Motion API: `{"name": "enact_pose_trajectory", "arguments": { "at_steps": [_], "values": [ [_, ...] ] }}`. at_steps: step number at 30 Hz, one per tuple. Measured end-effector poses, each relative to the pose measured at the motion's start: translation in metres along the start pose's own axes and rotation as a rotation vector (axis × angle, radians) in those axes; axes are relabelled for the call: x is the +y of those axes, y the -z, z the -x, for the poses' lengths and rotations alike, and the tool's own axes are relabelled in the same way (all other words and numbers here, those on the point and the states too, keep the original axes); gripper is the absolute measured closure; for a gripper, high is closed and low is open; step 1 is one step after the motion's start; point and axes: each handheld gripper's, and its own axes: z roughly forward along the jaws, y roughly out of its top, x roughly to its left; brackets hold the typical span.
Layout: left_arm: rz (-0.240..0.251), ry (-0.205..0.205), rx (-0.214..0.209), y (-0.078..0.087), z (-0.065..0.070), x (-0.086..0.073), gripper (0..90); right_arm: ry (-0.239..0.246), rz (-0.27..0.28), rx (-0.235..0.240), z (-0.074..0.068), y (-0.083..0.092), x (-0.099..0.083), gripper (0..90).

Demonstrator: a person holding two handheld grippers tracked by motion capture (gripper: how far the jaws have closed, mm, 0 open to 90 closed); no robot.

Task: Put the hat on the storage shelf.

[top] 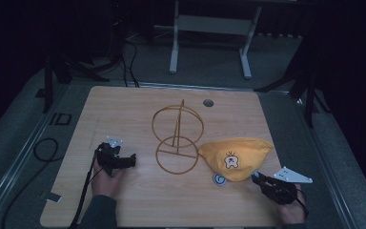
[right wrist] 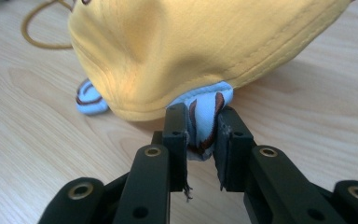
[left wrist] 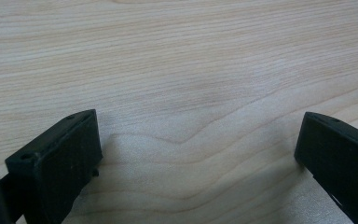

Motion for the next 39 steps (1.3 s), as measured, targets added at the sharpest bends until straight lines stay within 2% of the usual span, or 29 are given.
{"name": "enact_pose_trajectory", "arguments": {
  "at_steps": [15, 39],
  "values": [
    [0.001, -0.003, 0.001, 0.000, 0.000, 0.000, 0.4, 0.021, 0.048, 0.025, -0.006, 0.004, 0.023, 77.8],
    [0.003, 0.000, 0.001, 0.000, 0.000, 0.000, 0.4, 0.133, 0.103, 0.036, -0.014, 0.017, 0.077, 78.0]
  ]
}}
